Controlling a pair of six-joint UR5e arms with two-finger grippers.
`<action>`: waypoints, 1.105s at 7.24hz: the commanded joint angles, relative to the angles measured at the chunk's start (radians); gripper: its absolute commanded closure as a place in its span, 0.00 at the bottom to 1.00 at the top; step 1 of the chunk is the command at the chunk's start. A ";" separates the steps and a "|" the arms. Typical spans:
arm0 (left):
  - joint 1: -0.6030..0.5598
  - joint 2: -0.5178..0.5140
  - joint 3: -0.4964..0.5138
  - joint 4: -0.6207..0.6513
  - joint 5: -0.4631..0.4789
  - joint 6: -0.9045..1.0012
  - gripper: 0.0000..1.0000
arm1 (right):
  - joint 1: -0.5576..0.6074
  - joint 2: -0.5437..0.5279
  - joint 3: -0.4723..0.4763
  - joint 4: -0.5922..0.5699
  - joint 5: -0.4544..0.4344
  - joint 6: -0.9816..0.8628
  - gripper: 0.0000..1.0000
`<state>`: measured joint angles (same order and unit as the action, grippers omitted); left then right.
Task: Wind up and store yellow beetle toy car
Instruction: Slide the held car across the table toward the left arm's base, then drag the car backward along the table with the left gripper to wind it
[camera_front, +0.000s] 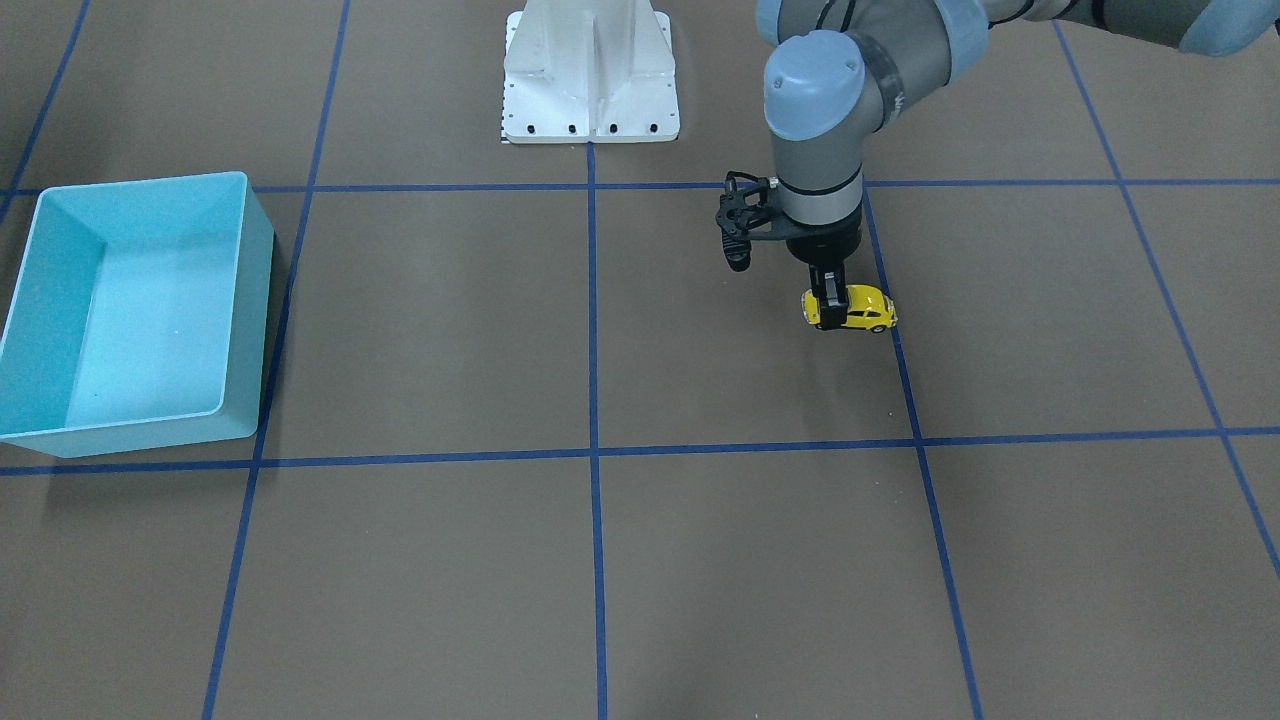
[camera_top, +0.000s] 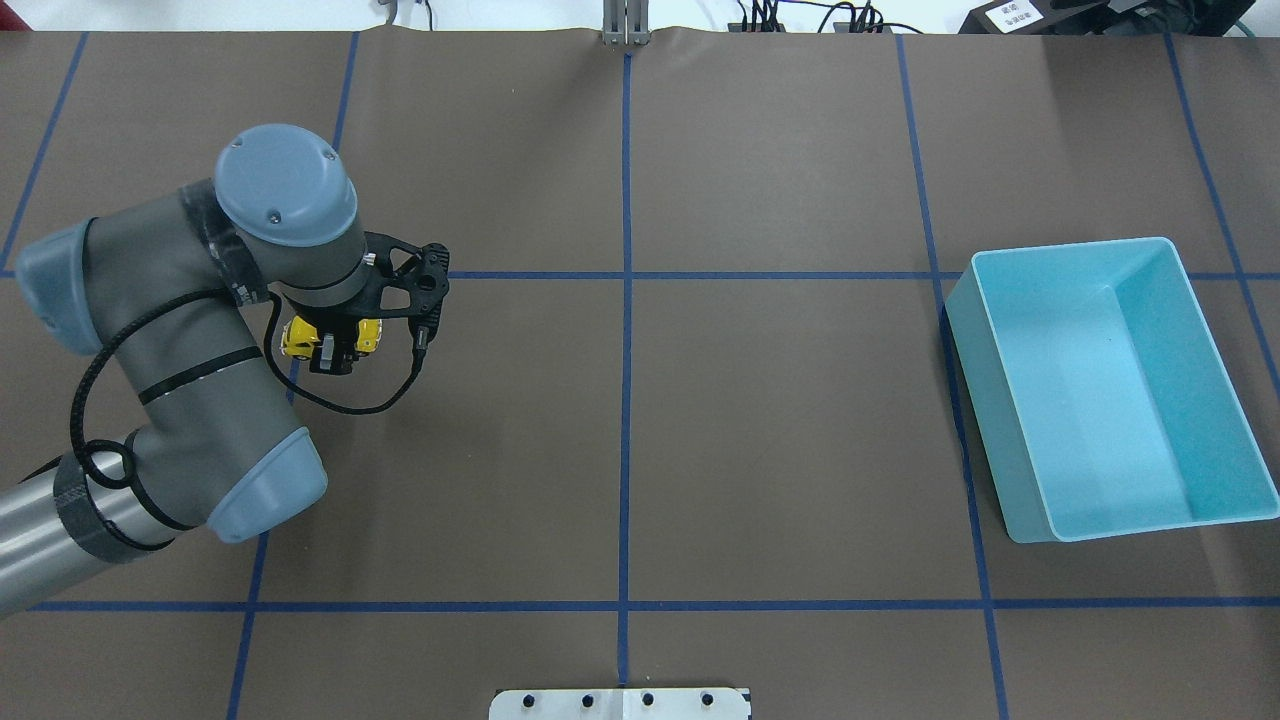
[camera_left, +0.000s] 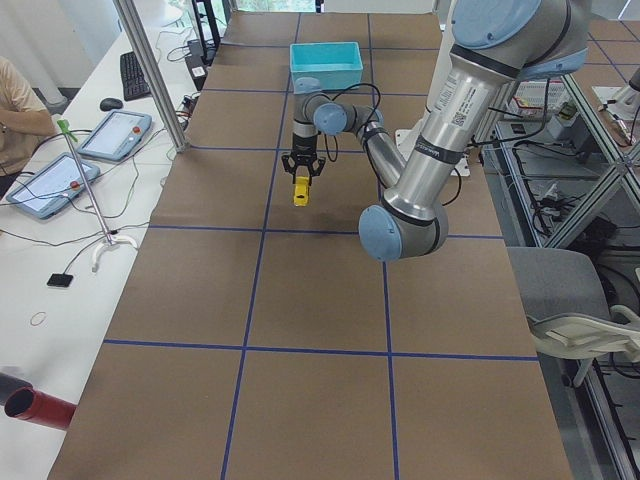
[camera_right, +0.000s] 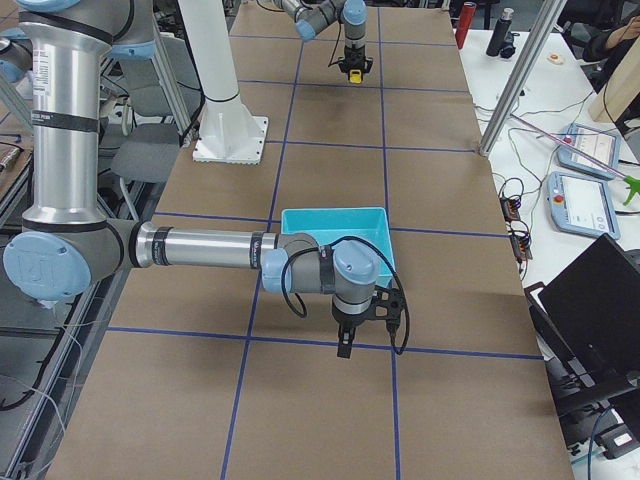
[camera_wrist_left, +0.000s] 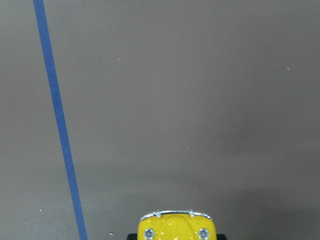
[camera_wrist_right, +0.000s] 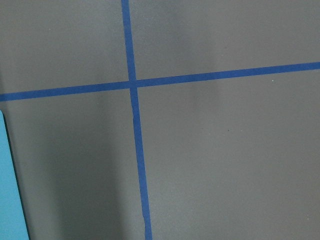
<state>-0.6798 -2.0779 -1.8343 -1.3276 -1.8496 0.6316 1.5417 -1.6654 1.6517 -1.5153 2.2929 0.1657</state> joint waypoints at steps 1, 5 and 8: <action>-0.007 0.053 0.021 -0.135 -0.061 -0.001 1.00 | 0.000 -0.011 0.005 0.001 -0.007 -0.002 0.00; -0.007 0.107 0.049 -0.255 -0.097 0.008 1.00 | 0.000 -0.022 0.005 0.004 -0.006 -0.002 0.00; -0.007 0.156 0.049 -0.317 -0.099 0.019 1.00 | 0.000 -0.022 0.006 0.004 -0.006 -0.002 0.00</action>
<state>-0.6872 -1.9397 -1.7854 -1.6246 -1.9479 0.6422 1.5417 -1.6869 1.6579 -1.5111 2.2872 0.1641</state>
